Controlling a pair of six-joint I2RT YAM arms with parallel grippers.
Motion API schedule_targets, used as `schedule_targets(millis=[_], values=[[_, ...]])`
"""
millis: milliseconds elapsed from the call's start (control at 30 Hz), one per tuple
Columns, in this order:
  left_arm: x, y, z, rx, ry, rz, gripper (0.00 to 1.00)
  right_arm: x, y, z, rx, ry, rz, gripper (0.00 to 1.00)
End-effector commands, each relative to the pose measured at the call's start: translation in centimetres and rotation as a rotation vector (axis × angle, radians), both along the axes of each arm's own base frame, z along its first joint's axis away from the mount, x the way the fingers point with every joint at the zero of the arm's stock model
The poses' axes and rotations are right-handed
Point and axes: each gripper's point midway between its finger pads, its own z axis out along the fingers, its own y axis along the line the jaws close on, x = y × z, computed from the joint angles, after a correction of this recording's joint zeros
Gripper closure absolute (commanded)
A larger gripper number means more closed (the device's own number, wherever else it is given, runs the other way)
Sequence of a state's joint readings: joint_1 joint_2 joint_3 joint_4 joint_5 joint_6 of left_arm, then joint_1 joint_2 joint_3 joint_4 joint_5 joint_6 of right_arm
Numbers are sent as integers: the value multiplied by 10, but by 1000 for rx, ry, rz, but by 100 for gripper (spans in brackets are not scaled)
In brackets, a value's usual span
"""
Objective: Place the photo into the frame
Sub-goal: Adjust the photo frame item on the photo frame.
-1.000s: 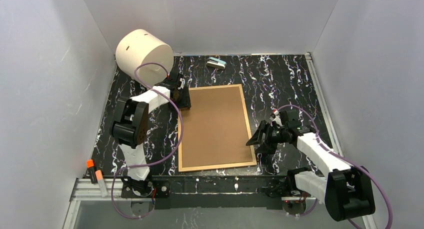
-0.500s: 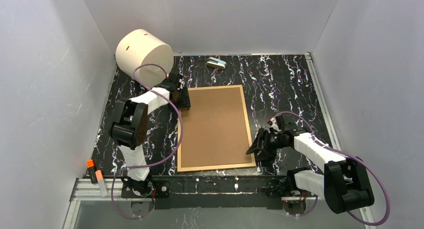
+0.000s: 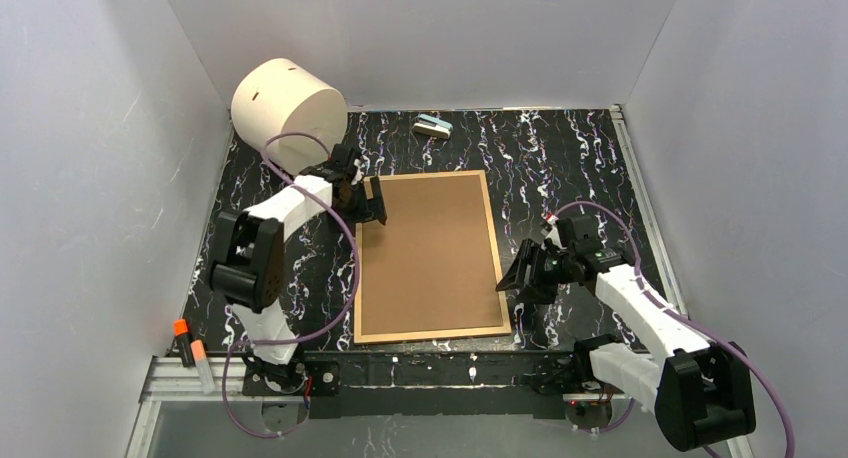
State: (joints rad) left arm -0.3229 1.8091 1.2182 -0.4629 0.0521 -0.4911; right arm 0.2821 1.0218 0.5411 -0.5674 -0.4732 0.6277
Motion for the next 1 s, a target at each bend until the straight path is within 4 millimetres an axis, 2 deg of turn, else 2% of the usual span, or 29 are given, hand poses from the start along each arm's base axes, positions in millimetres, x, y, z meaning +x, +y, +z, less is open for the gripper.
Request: schedule_targets(millis=[0, 233, 400, 667, 800, 967], values=[[-41, 6, 30, -45, 14, -21, 10, -2, 4, 7, 9, -5, 25, 32], [-104, 18, 19, -63, 103, -24, 18, -6, 9, -4, -2, 26, 44, 37], [-136, 19, 7, -97, 176, -13, 29, -16, 17, -18, 8, 66, 74, 41], [-160, 20, -9, -107, 257, -6, 38, -29, 25, -34, -42, 94, 121, 45], [-166, 8, -16, -182, 305, -9, 43, -34, 22, -43, -111, 96, 127, 44], [-173, -5, -21, -257, 350, -11, 47, -31, 16, -47, -206, 65, 105, 39]])
